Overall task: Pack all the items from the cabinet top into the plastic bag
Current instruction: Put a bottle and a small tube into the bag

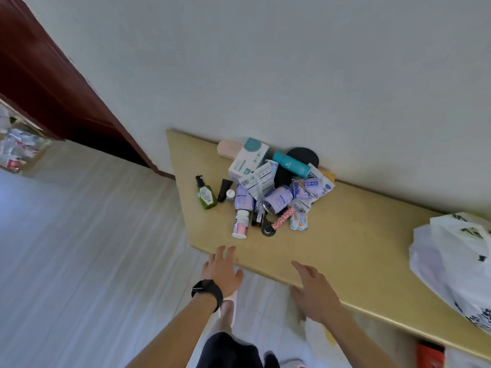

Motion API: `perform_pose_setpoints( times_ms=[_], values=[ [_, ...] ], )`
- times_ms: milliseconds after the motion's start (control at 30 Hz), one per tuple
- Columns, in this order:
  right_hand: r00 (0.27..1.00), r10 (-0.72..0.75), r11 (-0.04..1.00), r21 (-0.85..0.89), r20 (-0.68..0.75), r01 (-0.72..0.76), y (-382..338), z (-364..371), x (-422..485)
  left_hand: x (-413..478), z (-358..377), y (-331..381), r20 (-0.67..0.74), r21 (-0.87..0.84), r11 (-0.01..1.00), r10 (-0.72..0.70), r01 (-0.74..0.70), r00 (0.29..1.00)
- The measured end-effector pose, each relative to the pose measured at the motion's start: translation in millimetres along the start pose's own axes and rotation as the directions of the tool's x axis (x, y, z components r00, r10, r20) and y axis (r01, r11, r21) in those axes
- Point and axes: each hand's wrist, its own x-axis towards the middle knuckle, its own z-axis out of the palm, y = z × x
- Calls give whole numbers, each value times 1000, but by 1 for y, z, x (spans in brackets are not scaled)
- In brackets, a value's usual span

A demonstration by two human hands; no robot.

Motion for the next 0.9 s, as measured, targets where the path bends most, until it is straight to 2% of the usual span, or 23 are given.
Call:
perform_pose_setpoints(
  times_ms=[67,167,267,367,467,667,767,833,900],
  values=[
    [998,64,998,-24,-13,-64,-18,-9,34,28,-18,2,4,9,998,62,-62,998],
    [980,165,984,-43,-110,-171,-37,-30,86,64,-34,6,17,22,989,143,-143,990],
    [952,252,967,67,-172,-244,-44,-50,128,92,-38,7,53,43,982,180,-183,982],
    [944,301,953,66,-139,-294,-41,-60,154,111,-38,5,102,104,974,192,-203,976],
    [914,394,917,108,-96,-384,-40,-56,156,114,-34,-3,137,88,979,171,-184,976],
    [797,601,778,272,-62,-566,-33,-24,126,97,-27,-12,144,-22,997,81,-78,986],
    [707,708,634,443,-2,-634,-27,-12,122,101,-22,-11,115,-121,992,41,-27,993],
    [655,756,531,586,-1,-612,-25,-10,127,105,-20,-10,126,-167,986,6,15,992],
    [618,785,486,672,-54,-559,-28,-13,138,108,-23,-10,179,-205,977,-25,63,984]
  ],
)
